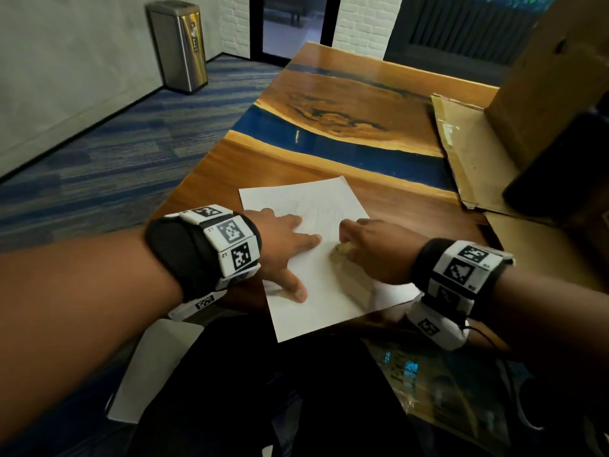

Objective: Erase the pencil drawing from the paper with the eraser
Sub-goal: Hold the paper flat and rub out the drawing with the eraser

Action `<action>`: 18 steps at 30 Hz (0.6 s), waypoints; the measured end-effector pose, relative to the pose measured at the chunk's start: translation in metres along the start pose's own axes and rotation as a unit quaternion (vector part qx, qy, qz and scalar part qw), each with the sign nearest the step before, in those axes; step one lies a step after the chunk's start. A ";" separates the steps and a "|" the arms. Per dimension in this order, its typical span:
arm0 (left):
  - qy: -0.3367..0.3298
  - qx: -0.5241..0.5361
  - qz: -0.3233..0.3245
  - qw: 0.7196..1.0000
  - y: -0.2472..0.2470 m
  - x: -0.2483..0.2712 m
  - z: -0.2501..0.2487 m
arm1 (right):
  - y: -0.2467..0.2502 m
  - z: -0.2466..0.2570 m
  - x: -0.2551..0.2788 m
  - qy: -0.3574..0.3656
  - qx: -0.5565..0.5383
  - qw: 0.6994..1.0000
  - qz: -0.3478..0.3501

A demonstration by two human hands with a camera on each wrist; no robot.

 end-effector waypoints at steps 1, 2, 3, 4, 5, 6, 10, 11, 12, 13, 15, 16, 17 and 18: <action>-0.001 -0.004 -0.001 1.000 0.001 0.000 0.000 | -0.003 0.009 0.001 0.017 -0.004 1.000 0.009; -0.004 -0.003 -0.002 1.000 0.002 0.001 -0.001 | -0.007 0.024 0.003 0.051 -0.009 0.998 0.024; -0.009 0.001 -0.003 1.000 0.002 0.001 -0.001 | -0.012 0.040 0.006 0.088 -0.013 0.995 0.037; -0.011 0.003 -0.005 1.000 0.003 0.002 -0.002 | -0.017 0.048 0.007 0.106 -0.014 0.993 0.047; -0.009 0.001 -0.005 1.000 0.004 0.002 -0.002 | -0.015 0.046 0.006 0.101 -0.015 0.994 0.047; -0.002 -0.007 -0.004 1.000 0.004 0.001 -0.002 | -0.010 0.036 0.001 0.078 -0.015 0.996 0.036; 0.007 -0.023 -0.003 1.000 0.004 -0.002 -0.001 | 0.003 0.009 -0.006 0.006 -0.008 1.000 -0.005; 0.000 -0.015 -0.006 1.000 0.004 -0.002 -0.001 | 0.001 0.022 -0.005 0.038 -0.012 0.999 0.002; -0.008 -0.004 -0.011 1.000 0.005 -0.001 -0.001 | -0.005 0.037 -0.002 0.075 -0.015 0.997 0.014; -0.014 0.005 -0.015 1.000 0.005 -0.001 -0.001 | -0.010 0.047 0.000 0.100 -0.021 0.994 0.028; -0.013 0.005 -0.011 1.000 0.002 -0.002 -0.001 | -0.008 0.038 -0.002 0.091 -0.021 0.995 0.025; -0.007 -0.004 -0.007 1.000 0.002 -0.003 -0.001 | -0.001 0.024 -0.006 0.062 -0.014 0.998 0.009; -0.002 -0.012 -0.006 1.000 0.002 -0.003 0.000 | 0.006 0.011 -0.007 0.031 -0.003 0.999 -0.006; 0.001 -0.015 -0.005 1.000 0.003 -0.004 0.000 | 0.008 0.001 -0.008 0.013 0.006 1.000 -0.015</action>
Point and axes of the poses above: each hand's wrist, its own x-axis away from the middle knuckle, its own y-axis out of the back of the hand, z = x × y, the point moved 10 cm from there along -x, towards the middle knuckle, and after that the axes turned 13 degrees about z, right-handed, at the moved point
